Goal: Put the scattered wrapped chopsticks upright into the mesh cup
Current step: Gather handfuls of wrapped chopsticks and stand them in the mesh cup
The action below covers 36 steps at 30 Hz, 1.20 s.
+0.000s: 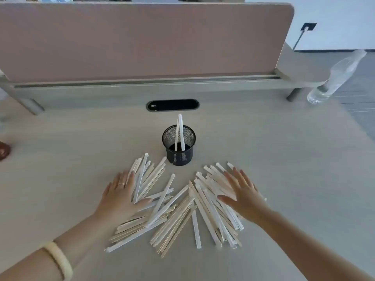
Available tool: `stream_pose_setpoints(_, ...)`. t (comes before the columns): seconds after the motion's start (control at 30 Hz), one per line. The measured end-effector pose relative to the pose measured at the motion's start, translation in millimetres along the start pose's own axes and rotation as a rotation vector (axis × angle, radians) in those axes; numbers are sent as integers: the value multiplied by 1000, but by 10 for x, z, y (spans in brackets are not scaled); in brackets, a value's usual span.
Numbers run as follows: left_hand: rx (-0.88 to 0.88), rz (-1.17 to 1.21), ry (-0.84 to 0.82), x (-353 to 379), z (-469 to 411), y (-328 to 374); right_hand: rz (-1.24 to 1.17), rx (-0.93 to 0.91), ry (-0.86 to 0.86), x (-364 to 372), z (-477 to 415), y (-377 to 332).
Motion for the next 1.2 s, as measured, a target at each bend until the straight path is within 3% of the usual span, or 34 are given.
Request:
stream_pose_setpoints(0.13, 40, -8, 82, 88, -74, -12, 115, -49, 99, 156, -27, 62)
stream_pose_setpoints(0.43, 155, -112, 166, 182, -347, 2, 54, -55, 254, 153, -223, 183)
stream_pose_setpoints(0.6, 158, -84, 266, 122, -438, 127, 132, 5, 190, 72, -305, 176)
stream_pose_setpoints(0.83, 68, 127, 134, 45, -488, 191, 145, 9, 93, -89, -261, 14)
stream_pose_setpoints(0.97, 61, 85, 38, 14, -470, 248, 107, -18, 49, -115, -270, -68)
stream_pose_setpoints(1.2, 91, 100, 121, 60, -404, 235, -9, -41, 50, -89, -257, -48)
Point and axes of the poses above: each hand's wrist, its own z-axis away from the middle knuckle, its own x-axis out of the palm, y = z × x, the point moved 1 cm from there along -z, towards the middle knuckle, and after that the axes turned 3 degrees about x, right-handed, at the moved point
